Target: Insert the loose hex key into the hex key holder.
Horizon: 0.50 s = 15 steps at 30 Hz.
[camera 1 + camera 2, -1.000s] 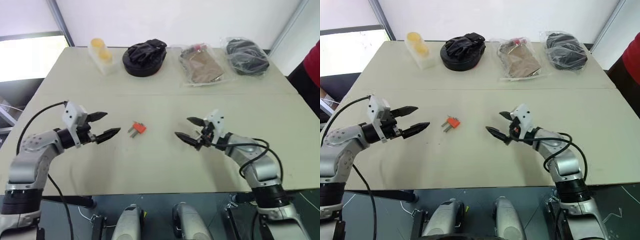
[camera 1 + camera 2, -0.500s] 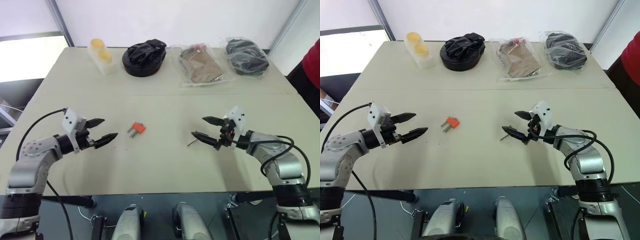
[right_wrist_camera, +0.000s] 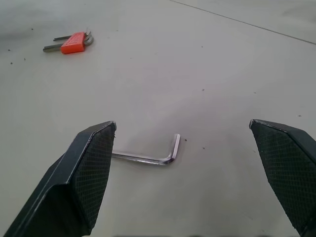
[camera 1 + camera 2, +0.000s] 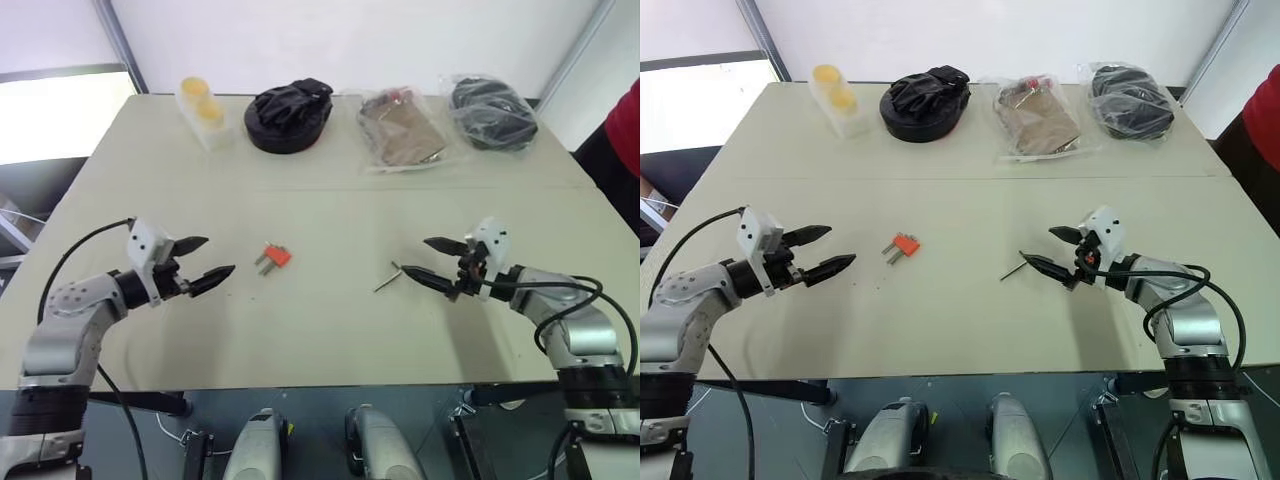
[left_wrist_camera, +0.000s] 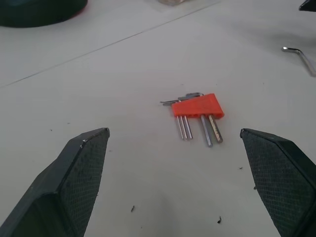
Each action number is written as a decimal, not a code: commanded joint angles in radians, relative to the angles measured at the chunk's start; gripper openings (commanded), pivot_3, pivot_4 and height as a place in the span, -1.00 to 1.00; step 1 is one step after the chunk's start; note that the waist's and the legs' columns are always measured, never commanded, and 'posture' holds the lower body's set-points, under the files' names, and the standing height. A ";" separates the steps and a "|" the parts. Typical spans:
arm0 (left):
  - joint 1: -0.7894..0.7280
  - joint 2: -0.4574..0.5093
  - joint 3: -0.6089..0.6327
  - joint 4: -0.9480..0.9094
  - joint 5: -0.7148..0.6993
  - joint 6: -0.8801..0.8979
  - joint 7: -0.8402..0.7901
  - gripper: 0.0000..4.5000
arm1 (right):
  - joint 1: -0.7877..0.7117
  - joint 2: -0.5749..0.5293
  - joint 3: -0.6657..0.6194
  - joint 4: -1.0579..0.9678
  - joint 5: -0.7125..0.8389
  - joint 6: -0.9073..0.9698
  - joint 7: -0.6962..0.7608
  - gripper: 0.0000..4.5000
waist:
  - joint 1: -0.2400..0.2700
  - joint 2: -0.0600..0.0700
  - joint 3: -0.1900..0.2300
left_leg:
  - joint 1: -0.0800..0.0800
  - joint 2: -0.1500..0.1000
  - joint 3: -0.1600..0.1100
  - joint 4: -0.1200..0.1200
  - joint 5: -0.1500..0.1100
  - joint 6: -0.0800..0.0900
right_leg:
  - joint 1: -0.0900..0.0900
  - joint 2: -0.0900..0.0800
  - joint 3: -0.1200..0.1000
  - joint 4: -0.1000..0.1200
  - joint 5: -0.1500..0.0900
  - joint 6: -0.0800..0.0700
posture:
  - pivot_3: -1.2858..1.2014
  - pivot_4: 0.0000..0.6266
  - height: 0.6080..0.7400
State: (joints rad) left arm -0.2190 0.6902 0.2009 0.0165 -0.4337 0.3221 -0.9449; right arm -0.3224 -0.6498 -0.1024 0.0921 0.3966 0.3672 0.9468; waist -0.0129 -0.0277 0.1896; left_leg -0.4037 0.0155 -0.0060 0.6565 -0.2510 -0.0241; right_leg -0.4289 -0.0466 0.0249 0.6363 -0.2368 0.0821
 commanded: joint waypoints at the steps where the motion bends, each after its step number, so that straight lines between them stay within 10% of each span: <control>1: -0.025 -0.007 0.006 -0.011 -0.007 -0.013 0.004 0.97 | -0.003 0.001 -0.024 -0.053 0.017 -0.007 -0.008 1.00 | 0.000 0.000 0.000 | 0.000 0.000 0.000 0.000 0.000 0.000 | 0.000 0.000 0.000 0.000 0.000 0.000 | 0.03 -0.52 1.00; 15: 0.034 -0.153 -0.042 -0.073 0.070 -0.095 0.165 0.97 | -0.094 0.389 0.298 -0.015 -0.202 -0.167 -0.229 1.00 | 0.003 0.000 0.000 | 0.001 0.001 -0.001 0.000 0.000 0.000 | 0.000 -0.001 0.000 0.002 0.000 0.000 | 0.03 -0.52 1.00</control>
State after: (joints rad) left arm -0.1907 0.5379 0.1382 -0.0203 -0.3648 0.2480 -0.8044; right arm -0.4039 -0.2628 0.1917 0.0681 0.2182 0.2453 0.7376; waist -0.0104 -0.0279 0.1893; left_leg -0.4036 0.0159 -0.0069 0.6572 -0.2509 -0.0242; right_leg -0.4288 -0.0479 0.0246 0.6382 -0.2364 0.0826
